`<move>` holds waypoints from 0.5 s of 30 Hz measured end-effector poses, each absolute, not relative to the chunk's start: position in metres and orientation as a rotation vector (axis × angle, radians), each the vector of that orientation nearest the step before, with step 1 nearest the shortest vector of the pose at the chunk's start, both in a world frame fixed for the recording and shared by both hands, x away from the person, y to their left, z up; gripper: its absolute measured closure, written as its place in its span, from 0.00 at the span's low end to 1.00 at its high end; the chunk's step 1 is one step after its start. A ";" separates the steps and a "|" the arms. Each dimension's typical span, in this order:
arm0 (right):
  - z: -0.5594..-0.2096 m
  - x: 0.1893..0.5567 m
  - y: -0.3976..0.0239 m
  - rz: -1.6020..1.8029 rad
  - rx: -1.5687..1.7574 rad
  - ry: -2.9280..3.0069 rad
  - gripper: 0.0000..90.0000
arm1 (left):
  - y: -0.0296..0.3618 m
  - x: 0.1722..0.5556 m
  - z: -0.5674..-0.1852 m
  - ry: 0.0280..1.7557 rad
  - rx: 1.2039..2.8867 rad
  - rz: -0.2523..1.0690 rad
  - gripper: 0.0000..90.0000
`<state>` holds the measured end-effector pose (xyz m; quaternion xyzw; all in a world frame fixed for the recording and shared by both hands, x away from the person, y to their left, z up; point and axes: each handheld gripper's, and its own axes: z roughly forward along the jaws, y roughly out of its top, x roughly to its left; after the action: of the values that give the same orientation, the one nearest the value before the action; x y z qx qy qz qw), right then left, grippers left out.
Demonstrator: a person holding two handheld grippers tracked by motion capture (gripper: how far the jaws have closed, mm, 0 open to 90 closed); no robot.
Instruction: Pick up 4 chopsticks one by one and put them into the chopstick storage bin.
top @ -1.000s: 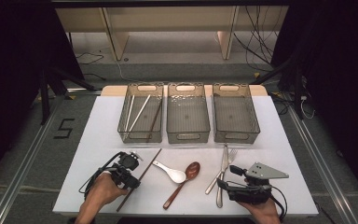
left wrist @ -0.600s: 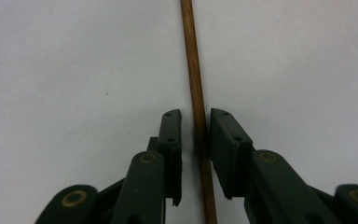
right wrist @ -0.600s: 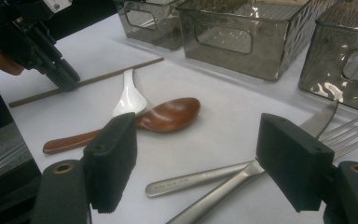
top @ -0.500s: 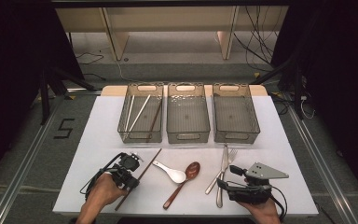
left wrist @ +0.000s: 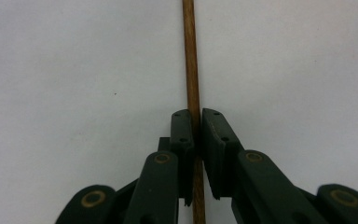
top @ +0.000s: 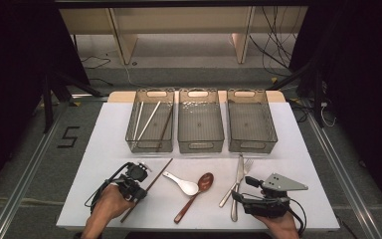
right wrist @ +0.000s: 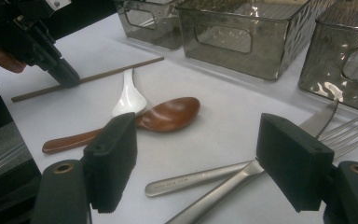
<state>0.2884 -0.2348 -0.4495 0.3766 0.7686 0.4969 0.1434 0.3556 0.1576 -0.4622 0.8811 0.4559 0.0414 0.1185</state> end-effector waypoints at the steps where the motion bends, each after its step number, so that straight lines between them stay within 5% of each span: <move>1: -0.450 0.288 -0.235 1.433 1.086 2.216 0.33 | 0.158 0.356 -0.462 1.334 2.576 0.120 0.92; 15: -0.449 0.289 -0.235 1.435 1.087 2.214 0.33 | 0.162 0.356 -0.459 1.305 2.547 0.162 0.94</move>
<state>0.2885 -0.2351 -0.4494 0.3771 0.7679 0.4976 0.1434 0.3561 0.1620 -0.4586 0.8802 0.4509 0.0561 0.1374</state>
